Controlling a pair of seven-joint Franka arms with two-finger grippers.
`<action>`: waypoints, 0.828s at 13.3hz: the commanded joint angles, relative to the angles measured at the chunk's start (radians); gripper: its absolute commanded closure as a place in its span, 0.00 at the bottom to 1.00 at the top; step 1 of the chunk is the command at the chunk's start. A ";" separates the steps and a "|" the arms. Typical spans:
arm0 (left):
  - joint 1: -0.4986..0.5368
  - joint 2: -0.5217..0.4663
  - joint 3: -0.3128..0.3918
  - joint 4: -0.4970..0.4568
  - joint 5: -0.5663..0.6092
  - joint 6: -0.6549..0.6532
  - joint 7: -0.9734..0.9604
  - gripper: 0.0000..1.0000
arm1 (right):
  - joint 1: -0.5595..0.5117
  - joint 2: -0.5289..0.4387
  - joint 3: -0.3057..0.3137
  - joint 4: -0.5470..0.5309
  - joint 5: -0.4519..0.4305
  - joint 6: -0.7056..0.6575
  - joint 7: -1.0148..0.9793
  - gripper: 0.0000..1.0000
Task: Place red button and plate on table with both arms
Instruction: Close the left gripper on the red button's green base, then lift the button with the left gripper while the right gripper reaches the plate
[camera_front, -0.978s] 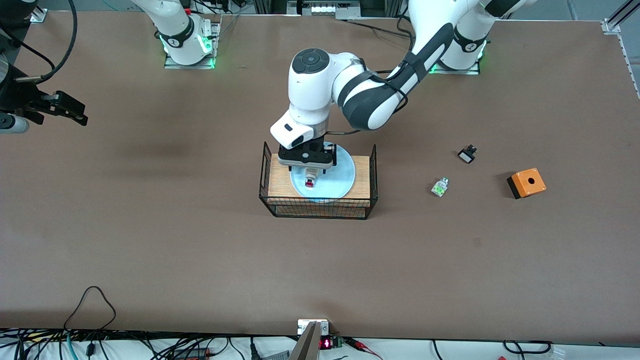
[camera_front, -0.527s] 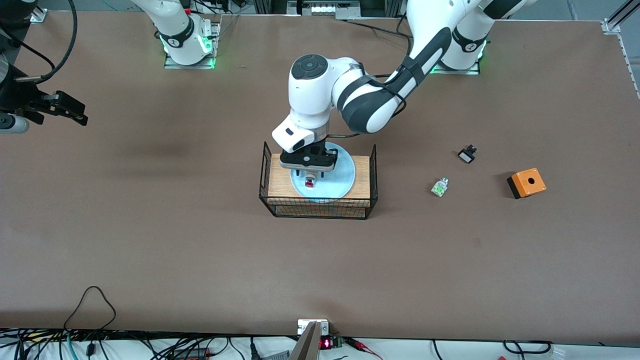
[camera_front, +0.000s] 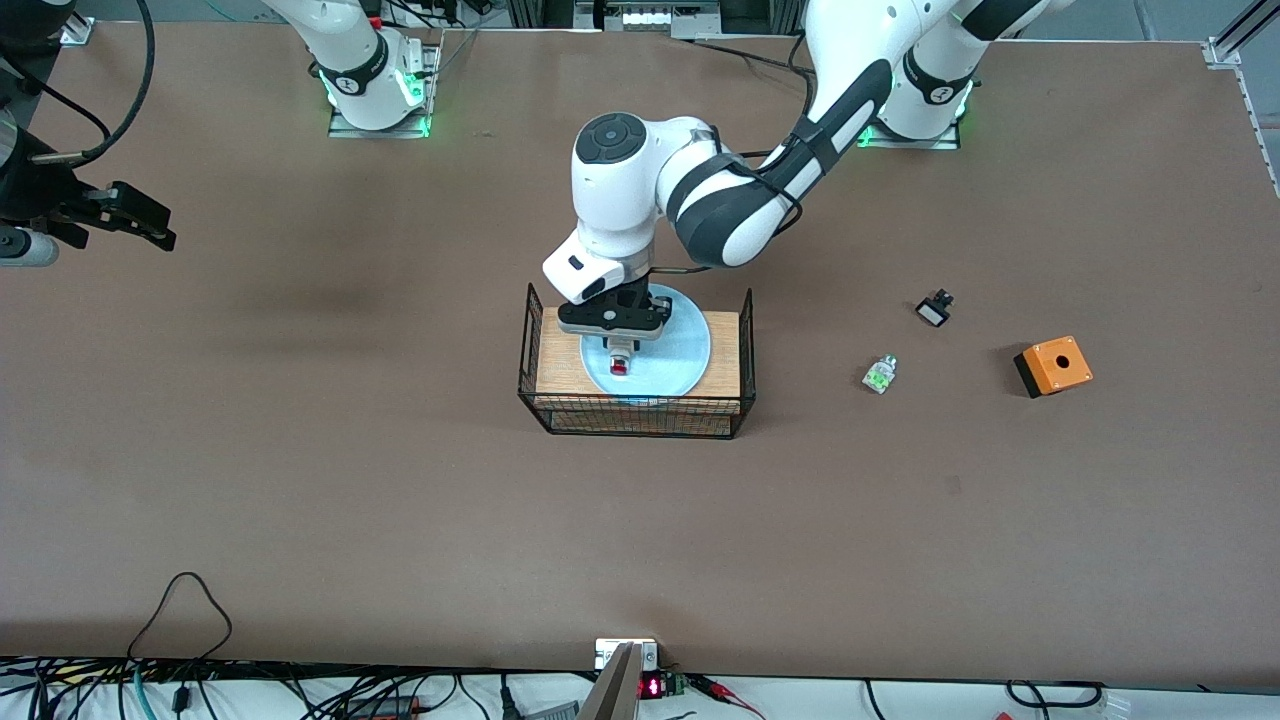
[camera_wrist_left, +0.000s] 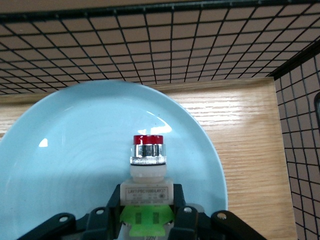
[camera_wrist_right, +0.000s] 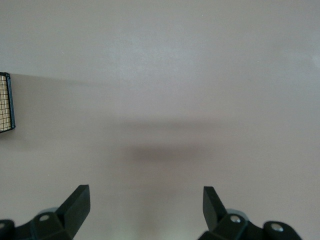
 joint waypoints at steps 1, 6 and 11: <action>0.004 -0.041 0.000 0.011 0.014 -0.063 -0.017 0.79 | 0.001 -0.003 -0.002 0.007 0.007 -0.015 -0.012 0.00; 0.061 -0.205 -0.007 0.013 -0.058 -0.235 -0.009 0.79 | 0.001 -0.002 -0.002 0.007 0.007 -0.014 -0.007 0.00; 0.136 -0.271 -0.013 0.056 -0.130 -0.494 0.049 0.79 | 0.004 -0.002 0.002 0.007 0.033 -0.014 0.003 0.00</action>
